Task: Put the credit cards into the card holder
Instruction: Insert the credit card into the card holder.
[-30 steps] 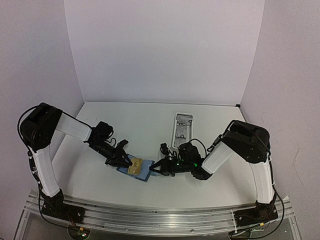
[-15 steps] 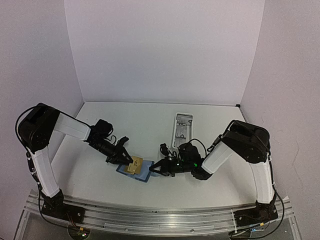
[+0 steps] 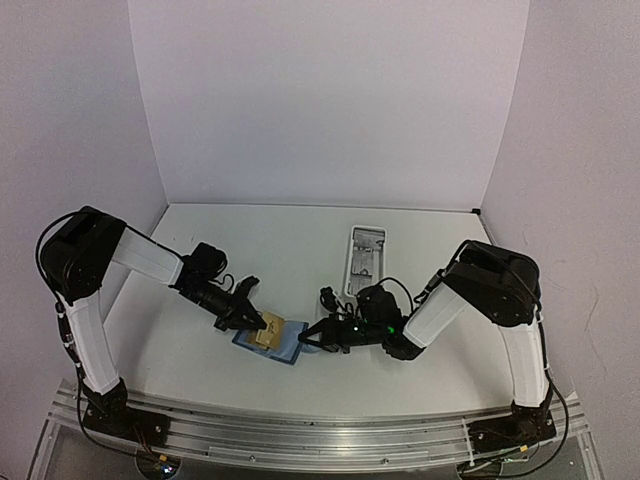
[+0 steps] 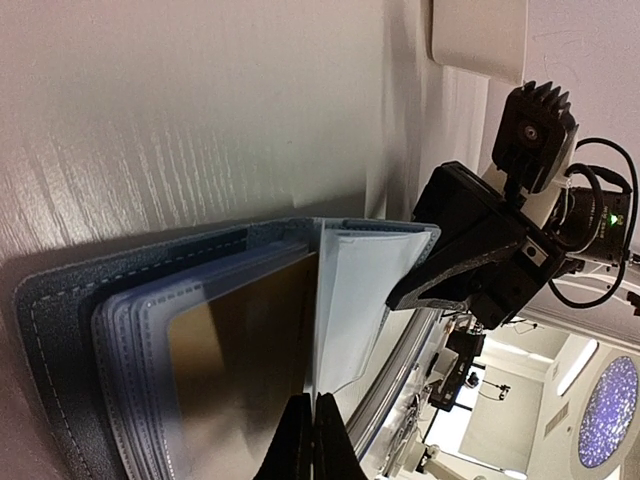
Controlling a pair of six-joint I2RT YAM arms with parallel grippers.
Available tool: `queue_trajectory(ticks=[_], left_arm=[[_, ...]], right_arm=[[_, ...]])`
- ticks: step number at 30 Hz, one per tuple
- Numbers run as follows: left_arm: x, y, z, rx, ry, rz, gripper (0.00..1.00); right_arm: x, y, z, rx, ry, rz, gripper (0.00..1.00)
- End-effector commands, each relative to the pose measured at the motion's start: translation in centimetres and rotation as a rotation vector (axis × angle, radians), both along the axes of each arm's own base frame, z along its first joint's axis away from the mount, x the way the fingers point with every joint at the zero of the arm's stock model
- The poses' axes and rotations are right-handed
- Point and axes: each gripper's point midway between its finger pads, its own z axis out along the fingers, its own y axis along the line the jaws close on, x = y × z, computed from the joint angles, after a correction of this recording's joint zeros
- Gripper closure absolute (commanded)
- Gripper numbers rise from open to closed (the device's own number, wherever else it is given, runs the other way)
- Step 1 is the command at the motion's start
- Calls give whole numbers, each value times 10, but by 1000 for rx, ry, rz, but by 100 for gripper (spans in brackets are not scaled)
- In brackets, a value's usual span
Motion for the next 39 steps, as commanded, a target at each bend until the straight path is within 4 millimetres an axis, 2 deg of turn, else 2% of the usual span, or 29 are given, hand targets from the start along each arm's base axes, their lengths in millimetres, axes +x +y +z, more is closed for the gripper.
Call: queue_trajectory(ticks=[1, 8, 14, 19, 23, 27, 32, 35, 39], left_arm=[[-8, 1, -3, 12, 19, -23, 100], [-19, 12, -10, 40, 26, -96, 100], [-14, 3, -7, -46, 9, -112, 100], [-12, -1, -15, -81, 12, -101, 100], [-13, -1, -20, -82, 1, -98, 100], [-11, -3, -24, -76, -38, -124, 100], [-10, -11, -15, -107, -84, -211, 100], [-14, -12, -10, -143, -72, -244, 100], [-19, -10, -21, -114, 0, -229, 100]], right_arm=[[-1, 9, 11, 31, -18, 30, 100], [-1, 10, 9, 29, -14, 30, 100], [-1, 11, 9, 30, -13, 32, 100], [-1, 8, 7, 21, -1, 18, 100], [-1, 3, -6, -22, 55, -11, 100], [-1, -4, -28, -133, 117, -35, 100], [0, -7, -47, -225, 168, -47, 100], [1, -9, -53, -250, 175, -59, 100], [5, -4, -49, -239, 154, -50, 100]])
